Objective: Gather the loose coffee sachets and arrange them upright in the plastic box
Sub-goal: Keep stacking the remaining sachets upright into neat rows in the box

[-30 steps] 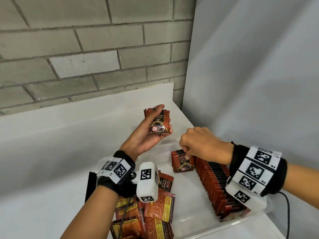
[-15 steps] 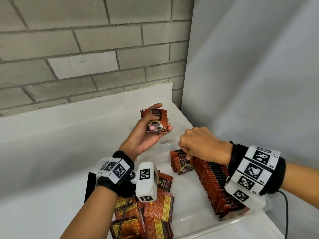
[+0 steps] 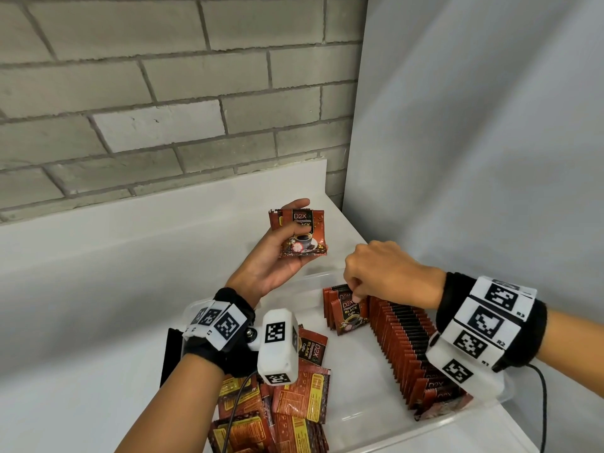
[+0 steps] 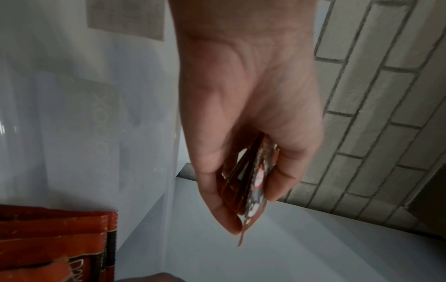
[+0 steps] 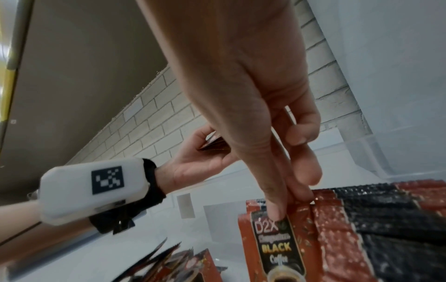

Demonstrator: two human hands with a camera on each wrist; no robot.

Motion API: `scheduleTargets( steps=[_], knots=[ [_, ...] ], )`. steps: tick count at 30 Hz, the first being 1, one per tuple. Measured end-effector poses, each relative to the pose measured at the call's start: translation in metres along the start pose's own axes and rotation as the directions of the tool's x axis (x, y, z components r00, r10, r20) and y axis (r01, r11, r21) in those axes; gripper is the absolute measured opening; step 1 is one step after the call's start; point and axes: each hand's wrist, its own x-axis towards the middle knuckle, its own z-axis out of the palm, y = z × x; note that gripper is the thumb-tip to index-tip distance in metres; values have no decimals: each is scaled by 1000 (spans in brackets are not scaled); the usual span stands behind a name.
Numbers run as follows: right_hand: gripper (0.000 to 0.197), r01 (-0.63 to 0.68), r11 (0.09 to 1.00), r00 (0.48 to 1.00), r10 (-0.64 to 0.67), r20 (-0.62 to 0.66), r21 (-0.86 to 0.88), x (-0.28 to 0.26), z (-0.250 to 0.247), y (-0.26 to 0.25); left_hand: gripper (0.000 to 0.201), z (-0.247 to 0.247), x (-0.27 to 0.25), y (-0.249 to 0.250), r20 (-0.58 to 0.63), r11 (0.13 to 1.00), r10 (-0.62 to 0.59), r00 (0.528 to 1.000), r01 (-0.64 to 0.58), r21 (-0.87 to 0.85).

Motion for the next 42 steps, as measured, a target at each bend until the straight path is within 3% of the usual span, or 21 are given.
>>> scheduleTargets(
  steps=[4, 7, 10, 14, 21, 25, 28, 31, 35, 38, 42],
  knots=[
    [24, -53, 966, 999, 49, 25, 251, -3, -5, 12, 43, -2, 0, -1, 47, 1000, 0, 999, 0, 10],
    [33, -99, 865, 994, 69, 79, 492, -3, -16, 19, 47, -2, -1, -1, 77, 999, -2, 997, 0, 33],
    [42, -105, 771, 993, 115, 25, 628, -4, -28, 23, 50, -3, -1, -1, 102, 998, -11, 995, 5, 60],
    [39, -75, 663, 980, 189, -70, 745, 0, -36, 24, 55, -3, -2, -1, 123, 993, -30, 992, 15, 117],
    [22, -3, 613, 969, 195, -148, 790, 7, -32, 22, 58, -2, -4, -1, 135, 989, -50, 990, 31, 143],
    [13, 23, 571, 971, 181, -153, 821, 4, -34, 27, 62, 0, -4, -1, 155, 996, -64, 986, 54, 66],
    [11, 10, 607, 990, 108, -95, 794, -3, -37, 34, 60, 0, -4, 1, 123, 997, -78, 989, 80, -11],
    [10, 0, 720, 1000, -11, 11, 694, -11, -30, 34, 64, -1, -5, 4, 124, 994, -64, 990, 74, -76],
    [11, -43, 887, 995, -4, 101, 460, -15, -10, 22, 55, 3, -9, 12, 122, 996, -37, 992, 46, -71],
    [16, -27, 978, 999, 18, 45, 208, -15, -1, 12, 43, 16, -16, 22, 93, 999, -32, 995, 33, -19],
    [22, 0, 999, 999, 2, -41, 48, -12, -3, 4, 36, 35, -29, 31, 2, 985, -94, 996, 93, 146]
  ],
)
